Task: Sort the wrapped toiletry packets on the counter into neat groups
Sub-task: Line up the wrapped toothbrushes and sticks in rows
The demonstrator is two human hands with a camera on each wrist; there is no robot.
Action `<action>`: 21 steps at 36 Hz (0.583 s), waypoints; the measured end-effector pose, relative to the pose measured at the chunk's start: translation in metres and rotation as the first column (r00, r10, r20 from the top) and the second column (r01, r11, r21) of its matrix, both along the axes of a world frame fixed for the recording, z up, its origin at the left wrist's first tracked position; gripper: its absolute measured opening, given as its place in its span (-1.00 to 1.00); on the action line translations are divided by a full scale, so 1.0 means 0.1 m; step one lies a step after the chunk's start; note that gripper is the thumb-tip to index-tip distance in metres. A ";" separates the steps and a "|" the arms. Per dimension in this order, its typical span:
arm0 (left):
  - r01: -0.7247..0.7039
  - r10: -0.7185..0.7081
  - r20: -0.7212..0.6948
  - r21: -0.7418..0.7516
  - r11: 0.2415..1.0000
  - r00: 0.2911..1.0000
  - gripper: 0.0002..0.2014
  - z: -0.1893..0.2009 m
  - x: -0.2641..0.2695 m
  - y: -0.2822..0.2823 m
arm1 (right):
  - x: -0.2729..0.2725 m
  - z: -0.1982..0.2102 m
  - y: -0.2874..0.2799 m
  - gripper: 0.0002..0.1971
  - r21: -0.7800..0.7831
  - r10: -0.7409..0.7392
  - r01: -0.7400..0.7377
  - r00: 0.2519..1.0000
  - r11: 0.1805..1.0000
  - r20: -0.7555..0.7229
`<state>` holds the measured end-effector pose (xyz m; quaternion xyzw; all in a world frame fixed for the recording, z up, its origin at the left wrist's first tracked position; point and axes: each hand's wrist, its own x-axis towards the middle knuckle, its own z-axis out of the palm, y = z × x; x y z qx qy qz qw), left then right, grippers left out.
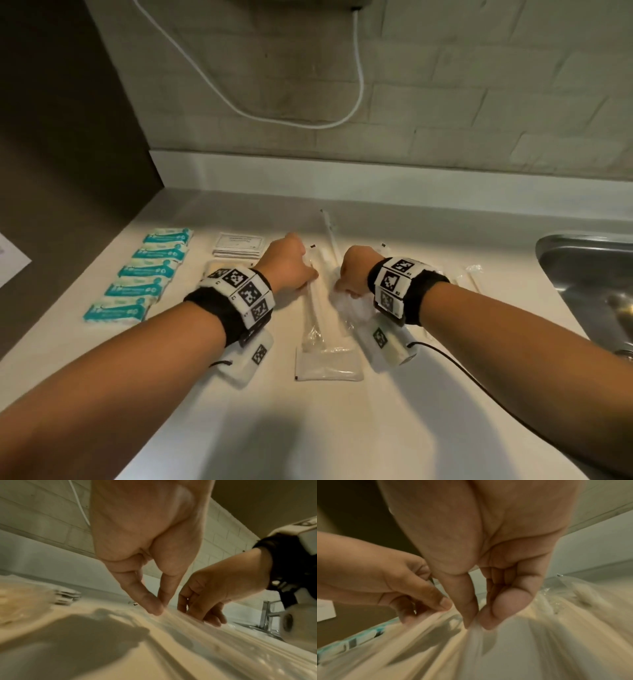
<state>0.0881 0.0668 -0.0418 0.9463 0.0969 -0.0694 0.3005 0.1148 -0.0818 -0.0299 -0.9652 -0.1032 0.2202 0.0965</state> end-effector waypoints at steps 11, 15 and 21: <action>0.115 -0.117 0.022 0.062 0.991 0.993 -0.76 -0.01 0.27 0.24 | -0.06 -0.20 0.23 -0.78 0.134 -0.151 0.160 0.986 0.978 -0.071; 0.186 -0.185 -0.012 0.075 0.980 0.983 -0.71 -0.10 0.26 0.28 | -0.10 -0.30 0.30 -0.82 0.013 -0.123 0.124 0.992 0.992 -0.032; 0.249 -0.261 0.039 0.194 0.949 0.965 -0.72 -0.09 0.31 0.38 | 0.01 -0.20 0.29 -0.64 0.051 -0.166 0.165 0.986 0.985 0.003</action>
